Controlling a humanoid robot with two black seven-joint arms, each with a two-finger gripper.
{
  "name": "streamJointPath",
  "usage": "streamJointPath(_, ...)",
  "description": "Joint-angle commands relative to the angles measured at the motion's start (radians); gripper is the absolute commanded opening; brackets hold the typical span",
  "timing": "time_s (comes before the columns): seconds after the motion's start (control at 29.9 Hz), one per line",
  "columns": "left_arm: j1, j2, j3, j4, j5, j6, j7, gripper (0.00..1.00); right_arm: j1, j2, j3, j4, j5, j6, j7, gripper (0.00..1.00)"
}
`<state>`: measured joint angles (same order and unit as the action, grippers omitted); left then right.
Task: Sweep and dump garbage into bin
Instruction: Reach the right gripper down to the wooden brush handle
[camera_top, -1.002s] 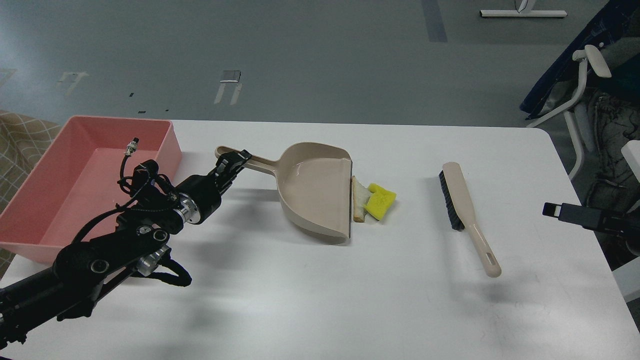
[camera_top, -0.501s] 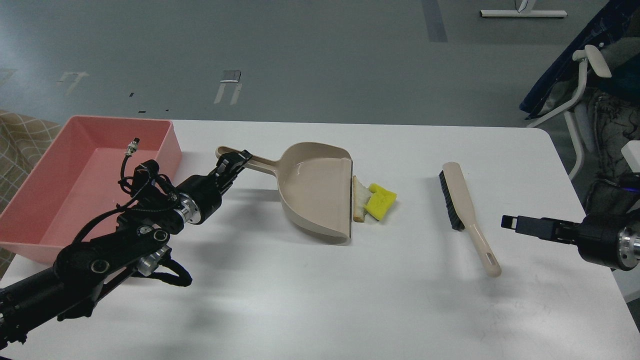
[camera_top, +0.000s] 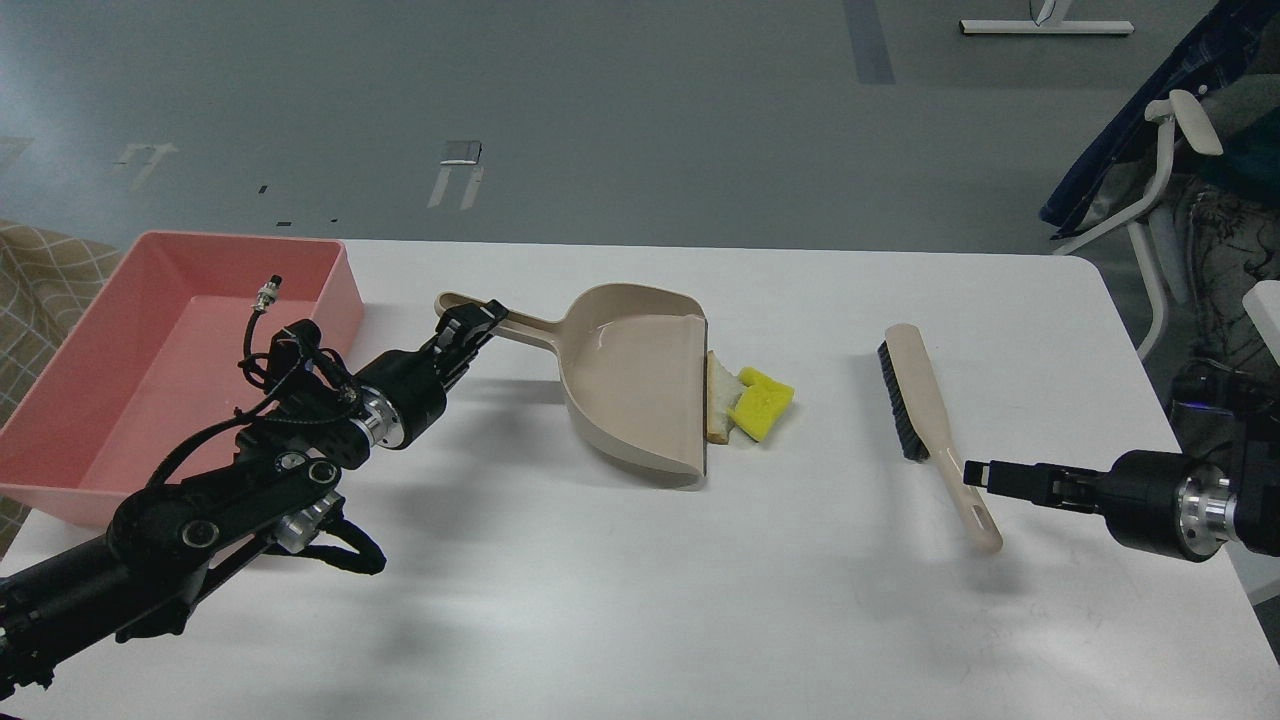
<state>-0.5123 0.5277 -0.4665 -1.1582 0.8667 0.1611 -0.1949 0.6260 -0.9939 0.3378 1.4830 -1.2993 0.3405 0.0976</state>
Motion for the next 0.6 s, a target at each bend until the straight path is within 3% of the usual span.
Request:
streamJointPath(0.0, 0.0, 0.002, -0.001, 0.0, -0.001, 0.0, 0.0, 0.0, 0.0, 0.017, -0.002, -0.001, 0.0, -0.002, -0.012, 0.67)
streamJointPath(0.57, 0.0, 0.0, -0.001, 0.0, -0.001, 0.0, 0.0, 0.0, 0.0, 0.08, -0.003, -0.009, -0.002, -0.002, -0.026, 0.67)
